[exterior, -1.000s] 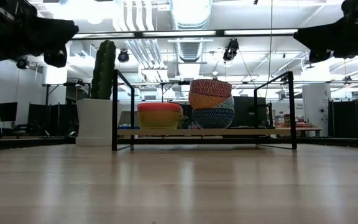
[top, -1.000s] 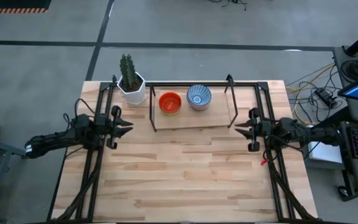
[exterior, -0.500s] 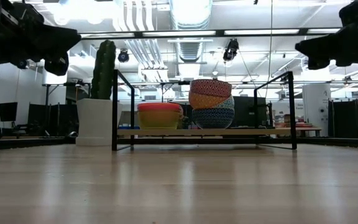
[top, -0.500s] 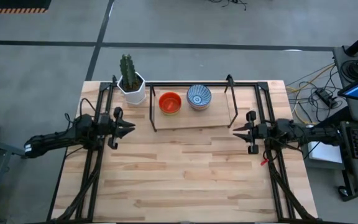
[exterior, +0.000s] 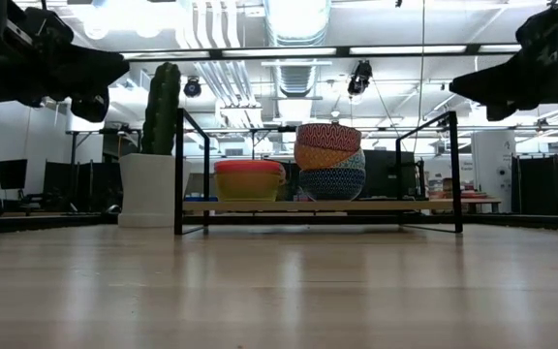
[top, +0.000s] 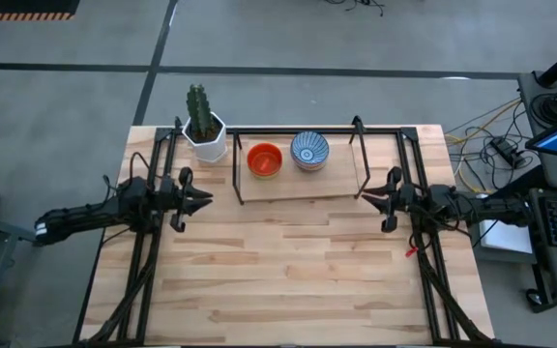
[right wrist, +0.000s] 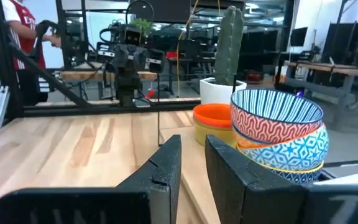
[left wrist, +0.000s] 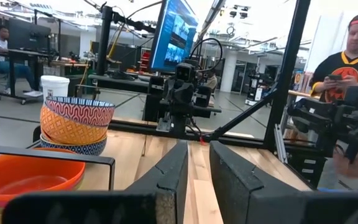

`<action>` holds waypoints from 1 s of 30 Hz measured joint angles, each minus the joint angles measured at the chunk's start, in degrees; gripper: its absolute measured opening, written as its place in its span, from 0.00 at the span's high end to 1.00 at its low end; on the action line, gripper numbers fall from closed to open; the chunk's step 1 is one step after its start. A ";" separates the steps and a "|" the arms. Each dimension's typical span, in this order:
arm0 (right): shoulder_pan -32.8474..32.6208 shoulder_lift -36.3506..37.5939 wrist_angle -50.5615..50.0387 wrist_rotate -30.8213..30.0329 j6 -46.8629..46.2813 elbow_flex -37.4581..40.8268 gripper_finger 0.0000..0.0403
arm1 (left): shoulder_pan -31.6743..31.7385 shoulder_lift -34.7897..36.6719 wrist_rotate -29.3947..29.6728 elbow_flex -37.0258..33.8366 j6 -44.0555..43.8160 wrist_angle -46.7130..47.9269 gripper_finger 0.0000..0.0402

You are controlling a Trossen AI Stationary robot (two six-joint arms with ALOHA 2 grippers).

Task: Place and stack bowls onto a shelf
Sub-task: Return to Home Position

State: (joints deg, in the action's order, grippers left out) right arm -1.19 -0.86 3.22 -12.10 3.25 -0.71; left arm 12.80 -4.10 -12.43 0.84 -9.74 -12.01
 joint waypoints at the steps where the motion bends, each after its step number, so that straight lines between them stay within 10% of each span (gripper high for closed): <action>1: 0.00 0.00 0.00 0.02 -0.48 0.00 0.84 | 0.00 -0.12 0.00 0.02 0.00 -0.04 0.88; 30: 0.00 -0.04 0.02 0.02 -3.27 0.04 0.84 | 0.00 -2.33 0.00 0.09 0.02 -0.09 0.88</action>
